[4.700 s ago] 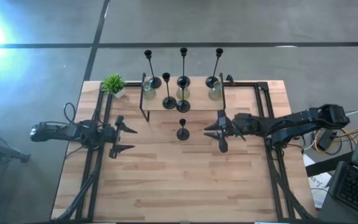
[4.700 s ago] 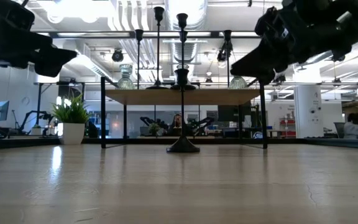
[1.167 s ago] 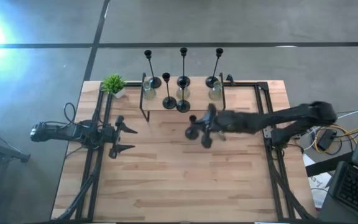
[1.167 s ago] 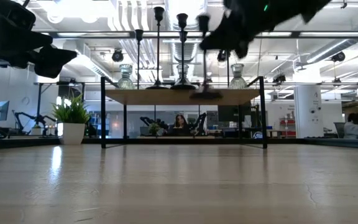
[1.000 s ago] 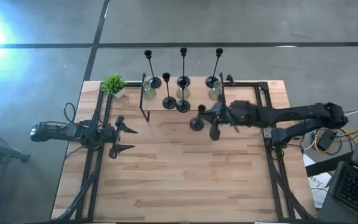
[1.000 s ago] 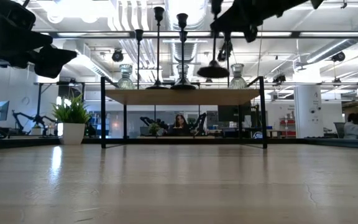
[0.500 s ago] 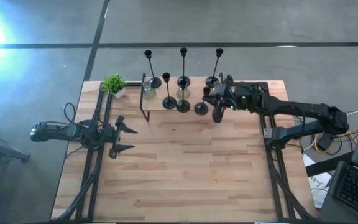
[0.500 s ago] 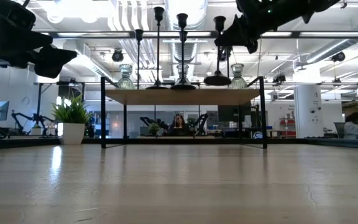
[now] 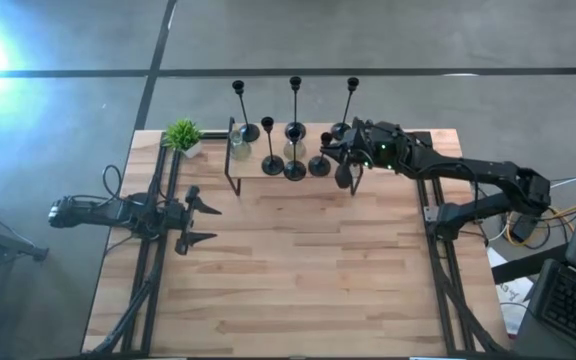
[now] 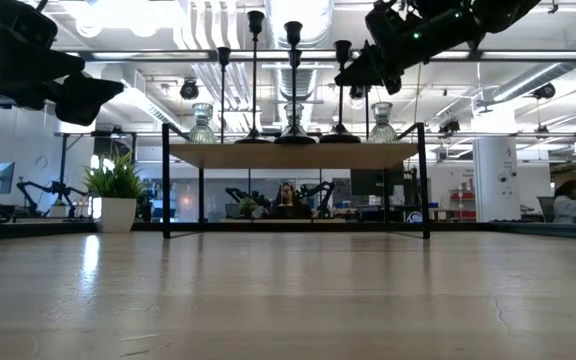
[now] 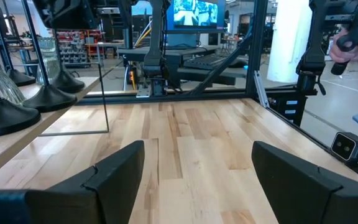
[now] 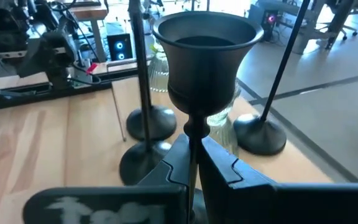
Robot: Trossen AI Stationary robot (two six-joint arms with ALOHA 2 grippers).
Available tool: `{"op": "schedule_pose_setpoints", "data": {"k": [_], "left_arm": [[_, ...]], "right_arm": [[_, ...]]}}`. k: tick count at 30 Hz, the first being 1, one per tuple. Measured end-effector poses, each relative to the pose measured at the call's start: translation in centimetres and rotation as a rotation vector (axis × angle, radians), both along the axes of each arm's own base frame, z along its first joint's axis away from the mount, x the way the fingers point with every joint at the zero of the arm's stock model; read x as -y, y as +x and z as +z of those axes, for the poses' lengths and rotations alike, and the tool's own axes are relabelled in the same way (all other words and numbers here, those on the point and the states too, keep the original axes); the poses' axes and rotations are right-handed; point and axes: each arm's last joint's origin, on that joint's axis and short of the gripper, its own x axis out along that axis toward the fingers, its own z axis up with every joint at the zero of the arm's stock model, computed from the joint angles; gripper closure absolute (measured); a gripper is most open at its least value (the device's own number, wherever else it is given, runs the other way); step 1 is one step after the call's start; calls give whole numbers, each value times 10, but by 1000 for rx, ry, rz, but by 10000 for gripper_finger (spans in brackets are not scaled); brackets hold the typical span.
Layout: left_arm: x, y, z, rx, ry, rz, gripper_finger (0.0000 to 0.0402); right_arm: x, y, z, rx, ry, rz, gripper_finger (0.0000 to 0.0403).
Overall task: Pick & Place candle stick holders
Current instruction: Put the black candle holder on the shelf
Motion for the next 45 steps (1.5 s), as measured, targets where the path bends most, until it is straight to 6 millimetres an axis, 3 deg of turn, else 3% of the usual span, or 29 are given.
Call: {"op": "schedule_pose_setpoints", "data": {"k": [12,25,45], "left_arm": [[0,0,0,0,0,0,101],[0,0,0,0,0,0,101],[0,0,0,0,0,0,101]], "right_arm": [[16,29,17,-140,-21,20,394],[15,18,13,-57,-3,-18,394],[16,19,10,-47,20,-26,394]]}}
